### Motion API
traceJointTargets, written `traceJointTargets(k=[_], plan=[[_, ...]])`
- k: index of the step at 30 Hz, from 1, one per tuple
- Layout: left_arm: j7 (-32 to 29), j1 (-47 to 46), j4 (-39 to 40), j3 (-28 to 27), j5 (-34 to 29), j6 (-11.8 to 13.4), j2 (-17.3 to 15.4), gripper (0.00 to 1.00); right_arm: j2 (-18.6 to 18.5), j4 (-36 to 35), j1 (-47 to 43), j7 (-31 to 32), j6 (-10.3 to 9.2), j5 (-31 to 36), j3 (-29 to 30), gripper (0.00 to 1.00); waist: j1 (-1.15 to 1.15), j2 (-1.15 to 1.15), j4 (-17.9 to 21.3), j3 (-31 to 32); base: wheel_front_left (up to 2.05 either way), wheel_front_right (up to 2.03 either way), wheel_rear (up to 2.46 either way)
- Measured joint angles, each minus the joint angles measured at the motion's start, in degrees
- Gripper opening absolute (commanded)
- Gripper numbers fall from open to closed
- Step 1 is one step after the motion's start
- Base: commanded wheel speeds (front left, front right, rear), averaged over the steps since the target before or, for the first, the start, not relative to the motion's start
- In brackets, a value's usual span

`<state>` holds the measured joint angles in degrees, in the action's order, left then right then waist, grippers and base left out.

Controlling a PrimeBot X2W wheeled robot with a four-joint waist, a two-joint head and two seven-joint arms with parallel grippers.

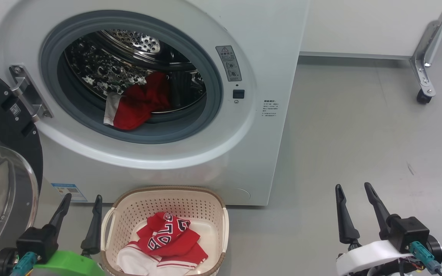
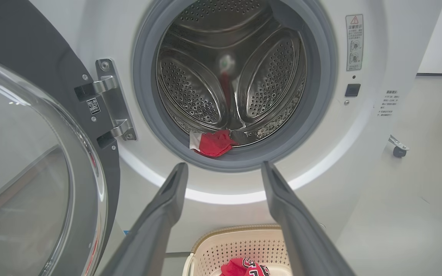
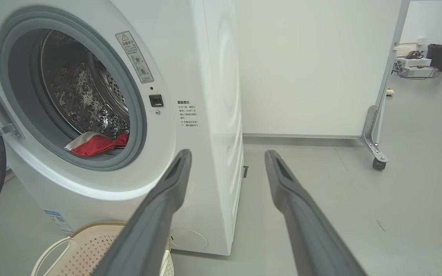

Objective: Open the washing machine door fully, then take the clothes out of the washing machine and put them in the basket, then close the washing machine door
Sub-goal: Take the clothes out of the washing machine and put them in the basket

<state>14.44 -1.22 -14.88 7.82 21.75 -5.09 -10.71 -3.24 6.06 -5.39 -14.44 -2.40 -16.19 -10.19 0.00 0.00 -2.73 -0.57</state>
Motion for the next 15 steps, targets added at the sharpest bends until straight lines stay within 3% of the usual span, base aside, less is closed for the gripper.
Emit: traceJointTargets(k=[15], plan=[[0.00,2.42,2.46,-1.21,-1.85,-0.38,1.13,1.00,0.29,-0.32,-0.78,0.00,0.81,0.00,0.31,1.00,0.00,0.00,0.73,-0.12,0.00,0.00,0.00]])
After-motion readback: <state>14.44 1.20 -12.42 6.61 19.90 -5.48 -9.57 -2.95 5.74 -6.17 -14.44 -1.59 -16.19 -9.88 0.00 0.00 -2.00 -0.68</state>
